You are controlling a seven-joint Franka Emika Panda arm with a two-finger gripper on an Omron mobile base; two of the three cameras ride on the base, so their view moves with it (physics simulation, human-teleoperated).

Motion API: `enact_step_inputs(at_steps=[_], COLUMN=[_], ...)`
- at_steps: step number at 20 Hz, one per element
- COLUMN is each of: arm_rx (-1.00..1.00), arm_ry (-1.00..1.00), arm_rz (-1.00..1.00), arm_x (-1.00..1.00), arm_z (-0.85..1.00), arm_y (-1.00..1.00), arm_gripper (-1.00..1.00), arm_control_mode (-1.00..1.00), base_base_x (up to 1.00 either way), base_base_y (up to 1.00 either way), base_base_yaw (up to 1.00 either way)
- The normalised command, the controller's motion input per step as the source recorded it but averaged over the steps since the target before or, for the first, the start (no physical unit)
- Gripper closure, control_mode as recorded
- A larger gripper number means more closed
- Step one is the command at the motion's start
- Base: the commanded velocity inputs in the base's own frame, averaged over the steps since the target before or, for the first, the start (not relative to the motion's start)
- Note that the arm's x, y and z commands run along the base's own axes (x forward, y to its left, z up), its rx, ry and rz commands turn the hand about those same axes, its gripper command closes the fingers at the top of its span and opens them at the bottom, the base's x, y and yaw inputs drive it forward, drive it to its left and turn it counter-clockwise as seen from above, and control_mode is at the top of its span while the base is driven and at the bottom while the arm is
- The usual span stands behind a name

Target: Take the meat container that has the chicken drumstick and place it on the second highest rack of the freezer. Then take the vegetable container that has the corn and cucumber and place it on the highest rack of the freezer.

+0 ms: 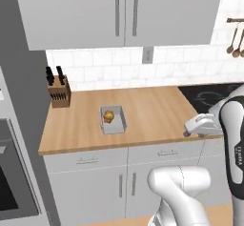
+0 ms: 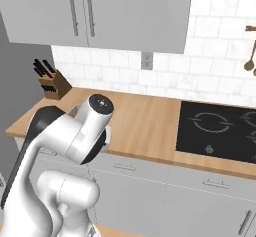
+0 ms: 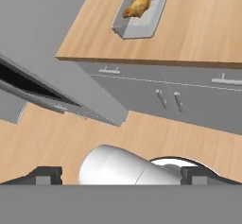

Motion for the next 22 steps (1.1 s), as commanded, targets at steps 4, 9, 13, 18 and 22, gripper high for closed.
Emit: enact_step_inputs(at_steps=[4, 9, 13, 18, 22], arm_rx=[0.00, -0.04, -0.01, 0.00, 0.12], arm_ry=[0.00, 0.00, 0.07, 0.15, 0.30], arm_rz=[0.00, 0.00, -0.28, -0.64, -0.60], arm_x=[0.00, -0.01, 0.42, 0.63, 0.34], arm_z=[0.00, 0.00, -0.20, -0.19, -0.16], arm_y=[0.00, 0.23, 0.42, 0.51, 0.67], arm_gripper=[-1.00, -1.00, -1.00, -1.00, -1.00], arm_control_mode=[1.00, -1.00, -1.00, -1.00, -1.00], base_base_x=[0.49, -0.01, 0.00, 0.00, 0.00], base_base_y=[0.29, 0.29, 0.00, 0.00, 0.00], base_base_yaw=[0.06, 0.07, 0.00, 0.00, 0.00])
